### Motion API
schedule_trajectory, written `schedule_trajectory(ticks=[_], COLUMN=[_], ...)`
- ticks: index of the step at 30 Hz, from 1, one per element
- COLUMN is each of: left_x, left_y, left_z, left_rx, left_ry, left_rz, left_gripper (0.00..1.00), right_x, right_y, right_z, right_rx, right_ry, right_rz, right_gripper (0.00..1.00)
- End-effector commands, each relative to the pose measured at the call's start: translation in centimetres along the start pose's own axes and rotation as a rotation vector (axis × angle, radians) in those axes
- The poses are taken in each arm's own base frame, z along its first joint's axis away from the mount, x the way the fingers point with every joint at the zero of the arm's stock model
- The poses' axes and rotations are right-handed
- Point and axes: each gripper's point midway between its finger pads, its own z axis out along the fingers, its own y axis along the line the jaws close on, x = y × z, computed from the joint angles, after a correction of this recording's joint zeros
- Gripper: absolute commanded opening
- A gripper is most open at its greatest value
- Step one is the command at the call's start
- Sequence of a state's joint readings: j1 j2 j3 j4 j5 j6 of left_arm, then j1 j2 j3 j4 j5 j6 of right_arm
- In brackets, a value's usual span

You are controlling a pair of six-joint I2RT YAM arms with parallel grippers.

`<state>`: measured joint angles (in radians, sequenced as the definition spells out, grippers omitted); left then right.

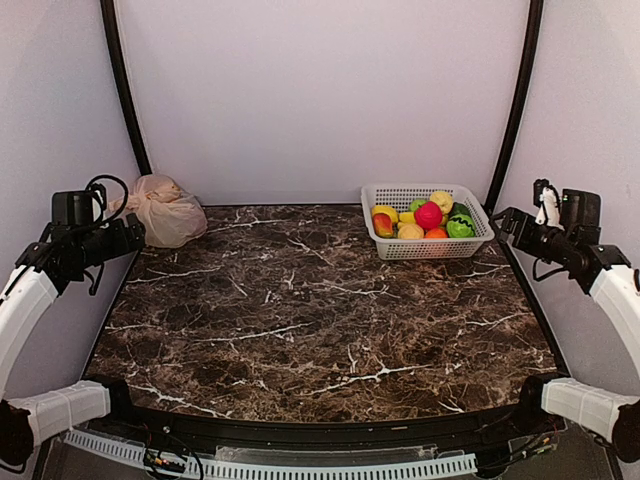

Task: Untie the knot of the plastic bag and take out the fruit
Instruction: Pick up the takeout bag from the corner of the board.

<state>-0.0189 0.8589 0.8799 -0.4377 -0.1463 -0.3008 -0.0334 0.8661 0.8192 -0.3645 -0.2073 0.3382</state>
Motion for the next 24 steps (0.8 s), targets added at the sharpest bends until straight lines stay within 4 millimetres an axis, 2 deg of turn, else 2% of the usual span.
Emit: schedule_trajectory(ticks=[1,3,10,14,18,22,23,24], left_x=[1.0,0.9,1.5,1.7,0.0,-2.7,-2.5,-3.2], left_y=[0.6,0.8,1.2,0.6,-0.6,-1.8,-1.8,-2.1], left_z=[-0.1,-0.2,1.0,1.3,0.7,0.2,0.8,0.8], left_rx=[-0.024,-0.037,-0.068,-0.044,-0.001,0.024,0.019,0.025], left_ry=[0.036,0.025,0.079,0.123,0.116,0.106,0.131,0.126], left_rz=[0.021,0.058,0.137,0.147,0.121,0.086,0.085,0.074], left_gripper=[0.99,0.99,0.99,0.99,0.99,0.99,0.99,0.99], right_x=[-0.8,-0.9,-0.3,-0.1,0.9,1.5,1.7,1.8], right_y=[1.2,1.6,0.9,1.9,3.0,3.0,3.0,2.8], right_z=[-0.5,-0.6,-0.1,0.0,-0.1,-0.3,-0.4,-0.5], right_rx=[-0.051,-0.067,-0.029,-0.082,-0.152,-0.137,-0.131,-0.120], right_ry=[0.008,0.014,0.067,0.097,0.138,0.209,0.221,0.231], right_rz=[0.006,-0.014,0.002,0.053,0.058,0.077,0.078,0.080], right_gripper=[0.99,0.98,0.99,0.97,0.95,0.93,0.92,0.92])
